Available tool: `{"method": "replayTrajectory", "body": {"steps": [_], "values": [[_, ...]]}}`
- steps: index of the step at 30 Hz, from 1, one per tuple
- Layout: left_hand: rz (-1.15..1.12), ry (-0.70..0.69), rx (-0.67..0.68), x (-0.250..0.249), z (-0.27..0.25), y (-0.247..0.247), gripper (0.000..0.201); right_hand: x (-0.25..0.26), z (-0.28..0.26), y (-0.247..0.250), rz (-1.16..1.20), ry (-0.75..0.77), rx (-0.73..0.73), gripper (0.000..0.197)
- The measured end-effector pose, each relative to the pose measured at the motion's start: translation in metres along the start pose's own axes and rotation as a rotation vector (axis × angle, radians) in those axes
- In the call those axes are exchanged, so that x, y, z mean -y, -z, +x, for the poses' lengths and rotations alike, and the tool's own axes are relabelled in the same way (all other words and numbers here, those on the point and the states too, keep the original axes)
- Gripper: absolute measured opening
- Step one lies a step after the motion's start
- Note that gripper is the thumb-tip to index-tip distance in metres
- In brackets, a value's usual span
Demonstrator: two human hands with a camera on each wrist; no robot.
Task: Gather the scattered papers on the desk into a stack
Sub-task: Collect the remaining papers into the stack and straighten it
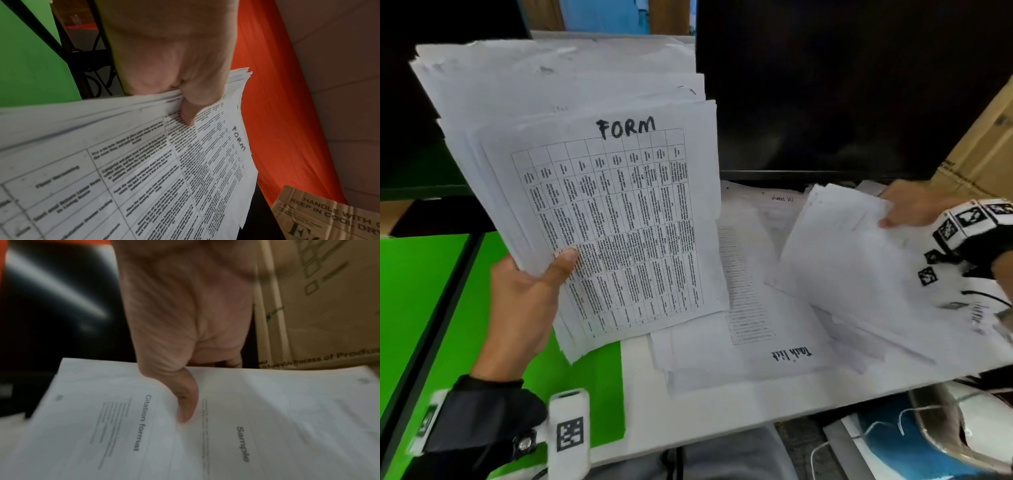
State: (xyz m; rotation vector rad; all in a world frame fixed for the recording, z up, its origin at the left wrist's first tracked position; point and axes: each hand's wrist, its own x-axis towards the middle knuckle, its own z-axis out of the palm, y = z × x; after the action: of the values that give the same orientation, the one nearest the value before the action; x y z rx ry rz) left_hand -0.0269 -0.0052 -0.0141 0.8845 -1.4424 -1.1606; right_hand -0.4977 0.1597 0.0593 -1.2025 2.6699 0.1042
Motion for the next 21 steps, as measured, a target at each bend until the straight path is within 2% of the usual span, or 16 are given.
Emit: {"method": "replayTrajectory", "body": {"steps": [3,4,6,8,10,12,13,17,21], "values": [[-0.033,0.021,0.016,0.005,0.000,-0.012,0.026,-0.008,0.024,-0.009,-0.104,0.041,0.055,0.012],[-0.034,0.027,0.027,0.005,0.000,-0.016,0.028,-0.010,0.035,-0.016,-0.130,0.030,0.060,0.019],[-0.034,0.042,0.037,0.006,0.000,-0.022,0.031,-0.020,0.063,-0.035,-0.193,0.049,0.041,0.046],[-0.027,0.057,0.042,0.006,0.002,-0.025,0.031,-0.019,0.080,-0.047,-0.230,0.096,0.115,0.056],[-0.024,0.069,0.044,0.006,0.003,-0.026,0.030,-0.003,0.072,-0.046,-0.283,0.076,0.175,0.047],[-0.027,0.075,0.040,0.006,0.004,-0.026,0.031,-0.004,0.075,-0.046,-0.275,0.059,0.172,0.027],[-0.028,0.074,0.038,0.007,0.005,-0.025,0.032,-0.008,0.079,-0.047,-0.258,0.069,0.172,0.023],[-0.035,0.064,0.045,0.008,0.006,-0.024,0.027,-0.010,0.069,-0.056,-0.161,0.106,0.180,0.024],[-0.081,0.070,0.045,0.011,0.007,-0.018,0.026,-0.014,0.057,-0.048,-0.153,0.098,0.045,0.025]]}}
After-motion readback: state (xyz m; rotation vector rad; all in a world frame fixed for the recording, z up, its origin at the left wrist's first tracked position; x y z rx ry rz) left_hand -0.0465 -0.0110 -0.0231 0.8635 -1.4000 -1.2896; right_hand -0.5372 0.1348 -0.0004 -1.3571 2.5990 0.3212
